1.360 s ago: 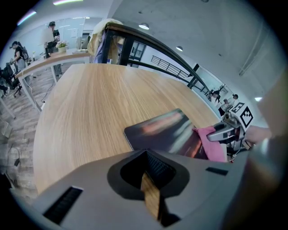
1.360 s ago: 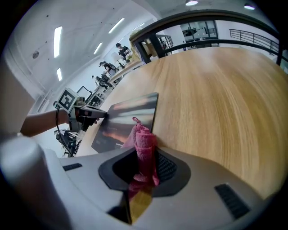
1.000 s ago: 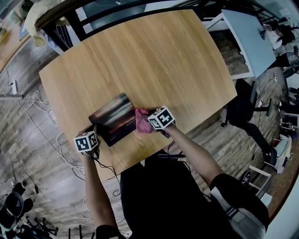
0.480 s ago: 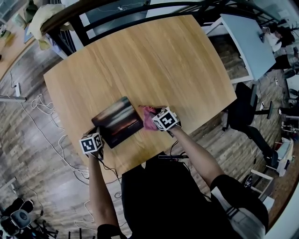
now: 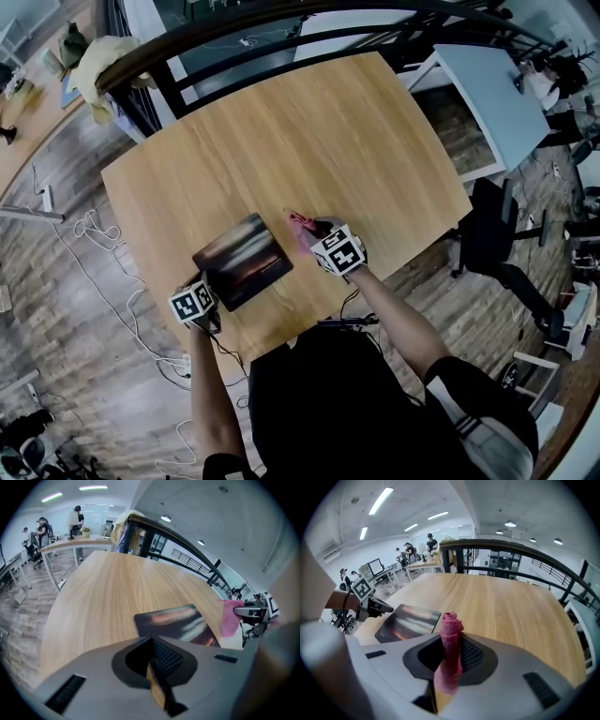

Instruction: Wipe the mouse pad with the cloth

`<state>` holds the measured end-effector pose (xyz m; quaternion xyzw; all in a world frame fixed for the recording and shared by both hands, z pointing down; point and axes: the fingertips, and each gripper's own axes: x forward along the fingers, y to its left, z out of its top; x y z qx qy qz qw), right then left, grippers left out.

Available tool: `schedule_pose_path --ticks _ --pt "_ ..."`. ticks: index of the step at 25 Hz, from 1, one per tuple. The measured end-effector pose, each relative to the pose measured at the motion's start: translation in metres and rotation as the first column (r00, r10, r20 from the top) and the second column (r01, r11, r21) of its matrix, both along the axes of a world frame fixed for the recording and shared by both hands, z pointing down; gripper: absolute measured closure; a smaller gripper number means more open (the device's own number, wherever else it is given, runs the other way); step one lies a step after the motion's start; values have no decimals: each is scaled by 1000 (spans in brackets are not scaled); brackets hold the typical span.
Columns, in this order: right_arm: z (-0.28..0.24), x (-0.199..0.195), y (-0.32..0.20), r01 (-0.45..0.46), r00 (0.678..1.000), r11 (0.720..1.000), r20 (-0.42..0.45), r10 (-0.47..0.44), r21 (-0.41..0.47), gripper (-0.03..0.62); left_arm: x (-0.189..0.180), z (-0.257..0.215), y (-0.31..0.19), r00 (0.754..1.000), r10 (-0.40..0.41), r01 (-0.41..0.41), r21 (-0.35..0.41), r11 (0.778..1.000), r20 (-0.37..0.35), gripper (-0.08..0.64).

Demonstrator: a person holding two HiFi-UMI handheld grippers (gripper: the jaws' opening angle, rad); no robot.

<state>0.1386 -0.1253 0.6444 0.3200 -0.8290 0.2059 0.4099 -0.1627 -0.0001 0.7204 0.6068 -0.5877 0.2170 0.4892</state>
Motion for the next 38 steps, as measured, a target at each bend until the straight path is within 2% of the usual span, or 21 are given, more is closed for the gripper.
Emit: schedule_pose_path --ticks 4,7,10,12,14,16,18,20,24,27,30,33,38 --pt "-35 -7 -11 -45 994 997 101 38 67 518 1 -29 -3 999 -32 32 86 996 -8 537" --pt "-68 -15 -14 -81 976 990 212 55 118 517 6 -62 -4 999 -44 43 163 986 0 537" --pt "-106 -29 -16 -119 944 978 326 58 172 517 9 -101 -3 998 -69 66 255 965 2 537" --pt "-132 -41 -17 -144 917 970 394 57 195 517 10 -130 -3 996 -93 87 325 942 3 537" --pt "-157 -50 -14 -156 894 965 446 47 212 517 13 -161 -1 993 -114 97 398 912 20 537" --pt "-182 -59 -7 -156 871 961 491 24 229 517 15 -194 2 988 -129 75 477 876 80 537" --pt "-205 -66 1 -152 849 956 528 -3 250 517 16 -229 6 976 -154 45 554 831 152 537" --pt "-224 -72 9 -149 833 950 552 -28 274 517 17 -262 10 963 -192 31 624 781 191 537" --pt "-252 -80 26 -157 821 930 567 -64 332 517 20 -320 18 937 -262 11 727 687 233 537" --pt "-263 -82 44 -161 819 921 569 -77 355 517 26 -346 28 926 -290 0 768 641 242 537" --pt "-264 -84 61 -152 818 920 569 -89 361 517 31 -358 37 917 -308 -9 783 622 255 537" --pt "-258 -86 74 -125 829 922 550 -106 366 517 37 -363 43 915 -333 32 781 624 228 537" --pt "-252 -88 86 -108 840 922 530 -115 372 517 51 -356 44 933 -291 22 772 635 213 537"
